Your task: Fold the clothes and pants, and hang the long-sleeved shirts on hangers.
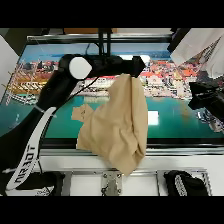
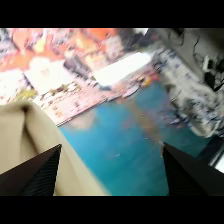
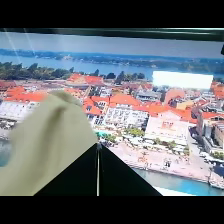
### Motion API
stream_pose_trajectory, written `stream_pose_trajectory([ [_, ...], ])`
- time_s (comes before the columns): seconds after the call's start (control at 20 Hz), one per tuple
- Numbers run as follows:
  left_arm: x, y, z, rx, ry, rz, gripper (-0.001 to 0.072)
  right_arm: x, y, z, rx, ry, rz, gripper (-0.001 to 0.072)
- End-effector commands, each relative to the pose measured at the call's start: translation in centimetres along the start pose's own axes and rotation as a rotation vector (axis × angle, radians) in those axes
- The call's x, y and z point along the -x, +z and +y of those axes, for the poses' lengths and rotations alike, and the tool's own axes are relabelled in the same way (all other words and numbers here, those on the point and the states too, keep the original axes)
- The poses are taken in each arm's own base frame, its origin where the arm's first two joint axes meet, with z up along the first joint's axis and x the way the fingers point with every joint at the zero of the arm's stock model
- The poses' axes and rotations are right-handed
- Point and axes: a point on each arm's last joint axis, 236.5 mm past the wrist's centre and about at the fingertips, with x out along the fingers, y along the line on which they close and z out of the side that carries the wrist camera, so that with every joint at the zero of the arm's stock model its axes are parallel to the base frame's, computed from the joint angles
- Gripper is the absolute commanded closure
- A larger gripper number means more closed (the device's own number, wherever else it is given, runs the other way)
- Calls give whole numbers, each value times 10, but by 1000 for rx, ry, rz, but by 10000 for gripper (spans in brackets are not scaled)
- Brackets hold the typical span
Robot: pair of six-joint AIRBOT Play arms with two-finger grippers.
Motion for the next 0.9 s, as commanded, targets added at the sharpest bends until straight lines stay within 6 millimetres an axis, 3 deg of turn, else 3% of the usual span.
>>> stream_pose_trajectory([
  [0.0,-9,-30,75,85,96,180,33,-4,-20,-11,17,-28,84,681],
  [0.1,26,-41,133,169,179,261,33,-3,-48,-14,42,-32,201,681],
  [0.2,62,-71,186,289,259,337,33,-2,-80,-22,28,-47,341,681],
  [0.3,92,-119,224,421,319,422,33,-2,-106,-32,15,-66,453,682],
  [0.4,113,-178,248,542,361,497,33,-7,-119,-38,-38,-77,503,681],
  [0.55,131,-267,261,714,403,603,33,-21,-139,-43,-94,-69,570,681],
  [0.65,136,-312,257,758,397,684,33,-30,-152,-39,-100,-42,617,681],
  [0.75,137,-339,252,784,389,727,33,-39,-165,-32,-98,-10,663,682],
  [0.85,134,-352,251,789,397,735,33,-47,-178,-23,-95,24,707,681],
])
